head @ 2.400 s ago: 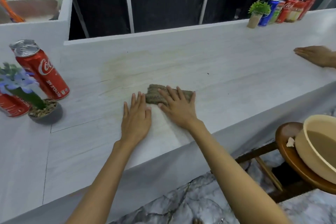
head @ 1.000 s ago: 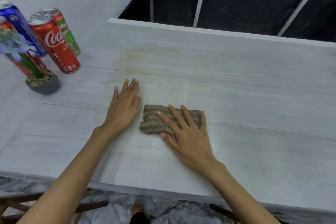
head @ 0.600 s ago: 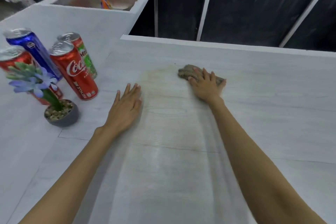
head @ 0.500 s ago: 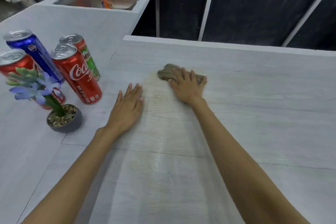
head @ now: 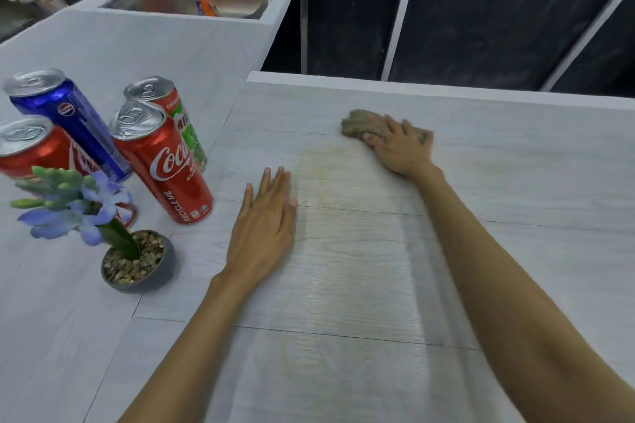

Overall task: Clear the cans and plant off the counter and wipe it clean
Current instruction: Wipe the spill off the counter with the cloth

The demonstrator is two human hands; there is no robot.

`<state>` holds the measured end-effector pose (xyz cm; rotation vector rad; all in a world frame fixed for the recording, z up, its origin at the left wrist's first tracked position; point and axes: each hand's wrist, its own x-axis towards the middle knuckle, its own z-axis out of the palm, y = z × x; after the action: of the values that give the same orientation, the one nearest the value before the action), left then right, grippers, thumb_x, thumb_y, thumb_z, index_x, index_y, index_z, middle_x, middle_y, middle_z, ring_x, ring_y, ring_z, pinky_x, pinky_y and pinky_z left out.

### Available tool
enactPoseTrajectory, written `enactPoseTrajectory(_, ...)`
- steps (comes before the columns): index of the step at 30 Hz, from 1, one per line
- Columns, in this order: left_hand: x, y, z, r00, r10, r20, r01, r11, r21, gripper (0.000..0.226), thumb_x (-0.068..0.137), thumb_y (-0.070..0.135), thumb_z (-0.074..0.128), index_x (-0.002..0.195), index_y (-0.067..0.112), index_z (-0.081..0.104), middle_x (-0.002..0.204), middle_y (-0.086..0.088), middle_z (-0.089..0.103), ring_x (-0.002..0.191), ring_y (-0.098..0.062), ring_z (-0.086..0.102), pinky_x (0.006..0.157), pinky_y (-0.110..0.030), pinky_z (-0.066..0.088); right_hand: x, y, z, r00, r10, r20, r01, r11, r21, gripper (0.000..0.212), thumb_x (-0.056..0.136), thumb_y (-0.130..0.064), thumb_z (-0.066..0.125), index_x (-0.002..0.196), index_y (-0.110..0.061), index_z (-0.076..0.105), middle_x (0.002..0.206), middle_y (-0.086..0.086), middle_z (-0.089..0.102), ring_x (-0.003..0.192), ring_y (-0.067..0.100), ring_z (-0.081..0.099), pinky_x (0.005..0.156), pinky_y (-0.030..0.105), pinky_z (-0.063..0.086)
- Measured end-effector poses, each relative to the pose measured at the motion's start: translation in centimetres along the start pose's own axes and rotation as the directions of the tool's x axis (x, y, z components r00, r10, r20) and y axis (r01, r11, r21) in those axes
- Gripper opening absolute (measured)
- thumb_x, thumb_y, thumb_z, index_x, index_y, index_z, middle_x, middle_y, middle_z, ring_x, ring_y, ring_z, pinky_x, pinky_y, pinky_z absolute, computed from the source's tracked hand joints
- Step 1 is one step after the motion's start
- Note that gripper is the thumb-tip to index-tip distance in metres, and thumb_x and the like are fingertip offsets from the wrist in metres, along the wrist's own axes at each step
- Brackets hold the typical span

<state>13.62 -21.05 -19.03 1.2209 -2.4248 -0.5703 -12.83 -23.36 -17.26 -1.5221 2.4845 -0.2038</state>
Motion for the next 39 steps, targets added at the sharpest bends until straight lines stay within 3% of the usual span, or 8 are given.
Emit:
enactPoseTrajectory(5,0.2,0.0,-0.1,0.997,-0.058,-0.041,0.055,0.996,-0.07,0.062,0.088,0.038,0.009,0.146,0.016,0.003,0.157,0.005,0.003,0.141,-0.001,-0.007,0.115,-0.022,-0.01,-2.6,-7.1,2.5,0.96,-0.277,0.034,0.279,0.959,-0.056,0.053,0.096,-0.054,0.018,0.146,-0.043,0.005,0.159,-0.01,0.002,0.147,0.022,0.0,0.111,0.061,-0.005)
enactPoseTrajectory(12,0.2,0.1,-0.5,0.995,-0.091,-0.035,0.084,0.981,-0.177,0.049,0.099,0.029,0.019,0.146,0.016,0.012,0.156,0.004,0.011,0.142,-0.002,-0.002,0.115,-0.022,-0.007,-17.8,-4.0,3.4,0.876,-0.478,0.067,0.48,0.877,-0.03,0.058,0.081,-0.066,0.0,0.137,-0.056,-0.008,0.155,-0.023,-0.006,0.144,0.008,-0.012,0.113,0.05,-0.014)
enactPoseTrajectory(15,-0.9,0.1,-1.1,0.998,-0.058,0.0,0.056,0.974,-0.219,0.05,0.099,0.031,0.02,0.146,0.016,0.013,0.156,0.004,0.01,0.143,-0.003,-0.002,0.115,-0.022,-0.006,-16.7,-0.5,2.1,0.893,-0.432,0.13,0.437,0.899,-0.019,0.053,0.083,-0.071,0.005,0.132,-0.06,-0.011,0.15,-0.03,-0.012,0.142,0.002,-0.015,0.114,0.048,-0.013)
enactPoseTrajectory(21,-6.2,-0.6,-2.2,0.998,-0.064,0.009,0.064,0.978,-0.2,0.052,0.098,0.036,0.02,0.146,0.019,0.014,0.155,0.009,0.01,0.14,0.003,-0.003,0.115,-0.021,-0.005,-8.4,-3.7,1.7,0.979,-0.173,0.107,0.176,0.984,-0.014,0.053,0.096,-0.055,0.019,0.145,-0.046,0.0,0.158,-0.012,-0.006,0.146,0.017,-0.008,0.112,0.061,-0.008)
enactPoseTrajectory(26,-8.7,0.3,-2.6,0.993,-0.116,0.015,0.116,0.969,-0.217,0.049,0.099,0.031,0.021,0.147,0.02,0.013,0.155,0.011,0.01,0.139,0.005,-0.003,0.112,-0.016,-0.007,-16.1,-7.2,4.2,0.928,-0.364,0.085,0.368,0.929,-0.04,0.055,0.091,-0.061,0.009,0.144,-0.049,-0.001,0.158,-0.015,-0.004,0.146,0.017,-0.008,0.111,0.061,-0.008)
enactPoseTrajectory(31,-11.0,1.6,-2.1,0.991,-0.131,0.007,0.13,0.973,-0.193,0.05,0.099,0.03,0.02,0.147,0.02,0.011,0.155,0.011,0.007,0.14,0.004,-0.005,0.113,-0.016,-0.008,-25.6,-2.5,4.0,0.886,-0.457,0.084,0.461,0.886,-0.045,0.059,0.075,-0.07,-0.012,0.132,-0.059,-0.016,0.154,-0.023,-0.013,0.143,0.008,-0.018,0.112,0.053,-0.016)
enactPoseTrajectory(35,-12.8,2.9,-1.5,0.988,-0.153,0.0,0.15,0.97,-0.193,0.05,0.099,0.031,0.02,0.147,0.02,0.01,0.155,0.011,0.006,0.139,0.005,-0.007,0.112,-0.016,-0.008,-22.5,2.2,2.5,0.941,-0.335,0.055,0.337,0.94,-0.058,0.047,0.09,-0.064,0.007,0.134,-0.06,-0.01,0.156,-0.02,-0.007,0.145,0.01,-0.011,0.113,0.055,-0.012)
enactPoseTrajectory(39,-14.4,4.2,-1.2,0.981,-0.194,-0.01,0.187,0.959,-0.21,0.049,0.099,0.03,0.022,0.147,0.02,0.013,0.156,0.01,0.008,0.137,0.006,-0.005,0.112,-0.017,-0.007,-16.8,0.1,2.1,0.987,-0.159,0.028,0.16,0.986,-0.04,0.052,0.096,-0.054,0.018,0.145,-0.045,0.004,0.159,-0.01,-0.001,0.147,0.019,-0.005,0.111,0.062,-0.007)
